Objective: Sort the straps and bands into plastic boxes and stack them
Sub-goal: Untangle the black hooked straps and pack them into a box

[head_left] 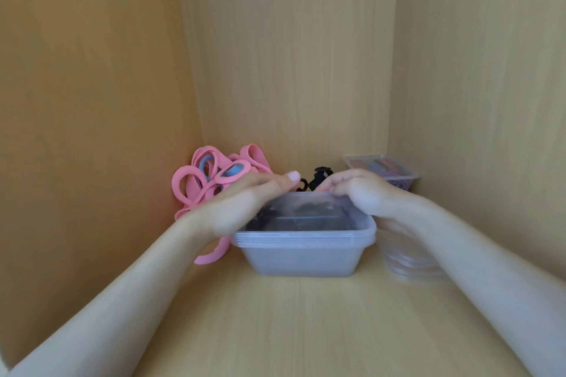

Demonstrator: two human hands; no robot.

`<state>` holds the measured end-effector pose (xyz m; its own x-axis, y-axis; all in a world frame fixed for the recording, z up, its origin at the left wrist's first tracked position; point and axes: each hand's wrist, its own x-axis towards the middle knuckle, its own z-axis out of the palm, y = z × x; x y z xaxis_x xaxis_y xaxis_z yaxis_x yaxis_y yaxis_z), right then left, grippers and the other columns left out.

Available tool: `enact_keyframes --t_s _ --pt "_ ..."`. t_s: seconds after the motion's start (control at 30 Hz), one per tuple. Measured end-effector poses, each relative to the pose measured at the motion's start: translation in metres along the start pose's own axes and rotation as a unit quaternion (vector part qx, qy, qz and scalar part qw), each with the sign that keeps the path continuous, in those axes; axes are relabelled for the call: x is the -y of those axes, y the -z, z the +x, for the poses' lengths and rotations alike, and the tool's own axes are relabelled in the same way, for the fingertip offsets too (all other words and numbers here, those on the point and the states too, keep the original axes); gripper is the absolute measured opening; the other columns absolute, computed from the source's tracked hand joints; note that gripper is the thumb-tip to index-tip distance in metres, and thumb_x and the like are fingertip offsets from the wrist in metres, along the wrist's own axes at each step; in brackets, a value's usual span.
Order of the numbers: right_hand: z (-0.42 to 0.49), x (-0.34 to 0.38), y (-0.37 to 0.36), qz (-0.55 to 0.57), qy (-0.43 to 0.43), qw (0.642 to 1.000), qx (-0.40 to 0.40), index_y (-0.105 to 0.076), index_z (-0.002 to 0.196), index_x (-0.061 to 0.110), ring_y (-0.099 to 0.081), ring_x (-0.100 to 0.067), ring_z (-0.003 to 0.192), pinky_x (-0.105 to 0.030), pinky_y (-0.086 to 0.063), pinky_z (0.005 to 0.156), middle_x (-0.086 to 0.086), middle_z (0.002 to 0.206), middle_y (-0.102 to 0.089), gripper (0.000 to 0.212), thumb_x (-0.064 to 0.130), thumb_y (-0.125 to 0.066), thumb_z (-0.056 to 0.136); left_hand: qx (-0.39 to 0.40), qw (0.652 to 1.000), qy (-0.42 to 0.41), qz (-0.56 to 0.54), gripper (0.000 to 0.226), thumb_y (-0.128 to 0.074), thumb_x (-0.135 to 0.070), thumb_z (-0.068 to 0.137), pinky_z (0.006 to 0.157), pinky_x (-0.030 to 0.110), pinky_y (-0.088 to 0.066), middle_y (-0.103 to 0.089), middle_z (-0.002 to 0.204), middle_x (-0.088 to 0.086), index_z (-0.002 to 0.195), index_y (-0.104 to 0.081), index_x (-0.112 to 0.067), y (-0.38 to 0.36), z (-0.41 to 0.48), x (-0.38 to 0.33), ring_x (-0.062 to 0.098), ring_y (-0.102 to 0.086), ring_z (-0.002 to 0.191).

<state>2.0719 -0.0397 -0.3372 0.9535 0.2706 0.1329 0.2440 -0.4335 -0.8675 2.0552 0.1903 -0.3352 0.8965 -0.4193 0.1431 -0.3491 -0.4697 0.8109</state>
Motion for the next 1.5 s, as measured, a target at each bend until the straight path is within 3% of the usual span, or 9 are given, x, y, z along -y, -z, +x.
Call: enact_keyframes --t_s 0.13,0.2,0.3,0.4,0.57,0.87,1.17,1.3,1.5 --pt "-0.007 0.001 0.001 -0.032 0.032 0.999 -0.021 -0.076 0.095 0.008 -0.067 -0.020 0.091 -0.025 -0.053 0.081 -0.011 0.100 -0.075 0.029 0.002 -0.047 0.098 -0.027 0.995 0.002 -0.092 0.072 -0.074 -0.081 0.063 0.110 0.051 -0.043 -0.072 0.124 -0.001 0.118 -0.073 -0.033 0.008 -0.001 0.015 0.022 -0.066 0.119" --pt "-0.016 0.009 0.003 -0.074 0.085 0.993 -0.041 -0.074 0.096 0.019 -0.066 -0.018 0.099 -0.031 -0.048 0.091 -0.003 0.100 -0.074 0.018 0.030 -0.060 0.097 -0.028 0.996 0.001 -0.090 0.068 -0.072 -0.078 0.068 0.105 0.044 -0.046 -0.072 0.125 -0.002 0.119 -0.072 -0.034 0.011 -0.003 0.018 0.019 -0.067 0.118" --pt "-0.038 0.019 0.008 -0.115 0.140 0.983 0.032 -0.073 0.097 0.038 -0.065 0.002 0.099 -0.024 -0.045 0.086 0.018 0.103 -0.072 0.049 0.078 -0.064 0.069 -0.116 0.992 -0.002 -0.050 0.050 -0.058 -0.074 0.074 0.099 0.034 -0.049 -0.076 0.109 -0.010 0.103 -0.078 -0.038 0.011 -0.001 0.018 0.006 -0.070 0.106" --pt "-0.046 0.022 0.004 -0.215 0.113 0.967 0.080 -0.061 0.106 0.051 -0.058 0.003 0.107 -0.028 -0.048 0.090 0.024 0.115 -0.063 0.076 0.095 -0.063 0.044 -0.146 0.989 -0.005 -0.027 0.052 -0.048 -0.076 0.076 0.097 0.036 -0.048 -0.077 0.103 -0.012 0.098 -0.078 -0.040 0.013 0.001 0.018 0.003 -0.070 0.100" --pt "-0.046 0.019 0.000 -0.210 0.102 0.965 0.120 -0.048 0.110 0.051 -0.061 -0.014 0.111 -0.047 -0.048 0.100 0.014 0.117 -0.064 0.074 0.083 -0.073 0.048 -0.137 0.990 -0.014 -0.033 0.052 -0.049 -0.076 0.078 0.099 0.039 -0.049 -0.077 0.102 -0.008 0.098 -0.078 -0.039 0.013 0.004 0.022 0.009 -0.071 0.099" --pt "-0.046 0.024 -0.003 -0.123 0.068 0.988 0.064 -0.059 0.103 0.041 -0.064 -0.008 0.105 -0.043 -0.053 0.096 0.014 0.115 -0.063 0.075 0.073 -0.083 0.039 -0.117 0.989 -0.007 -0.088 0.058 -0.060 -0.078 0.070 0.101 0.041 -0.047 -0.077 0.107 0.000 0.101 -0.080 -0.033 0.016 0.003 0.020 0.014 -0.071 0.107" --pt "-0.043 0.021 0.013 -0.050 0.051 0.997 0.035 -0.067 0.105 0.036 -0.065 -0.005 0.105 -0.039 -0.045 0.106 0.012 0.110 -0.069 0.076 0.067 -0.084 0.038 -0.033 0.996 -0.039 -0.076 0.097 -0.078 -0.084 0.048 0.114 0.048 -0.039 -0.061 0.138 -0.013 0.132 -0.061 -0.040 0.007 -0.023 0.001 0.010 -0.057 0.130" --pt "-0.043 0.022 0.015 -0.032 0.060 0.997 0.024 -0.067 0.107 0.033 -0.066 -0.007 0.107 -0.040 -0.045 0.107 0.010 0.112 -0.069 0.076 0.065 -0.083 0.040 -0.036 0.994 -0.057 -0.090 0.101 -0.090 -0.066 0.048 0.115 0.047 -0.040 -0.053 0.147 -0.008 0.138 -0.055 -0.041 0.006 -0.025 -0.006 0.015 -0.051 0.136" --pt "-0.046 0.025 0.018 -0.009 0.095 0.995 0.027 -0.069 0.105 0.027 -0.068 -0.012 0.105 -0.039 -0.049 0.103 0.002 0.113 -0.071 0.068 0.056 -0.085 0.045 -0.051 0.992 -0.076 -0.088 0.086 -0.090 -0.035 0.055 0.101 0.041 -0.054 -0.066 0.132 0.002 0.135 -0.058 -0.032 0.009 -0.025 -0.008 0.021 -0.066 0.119"
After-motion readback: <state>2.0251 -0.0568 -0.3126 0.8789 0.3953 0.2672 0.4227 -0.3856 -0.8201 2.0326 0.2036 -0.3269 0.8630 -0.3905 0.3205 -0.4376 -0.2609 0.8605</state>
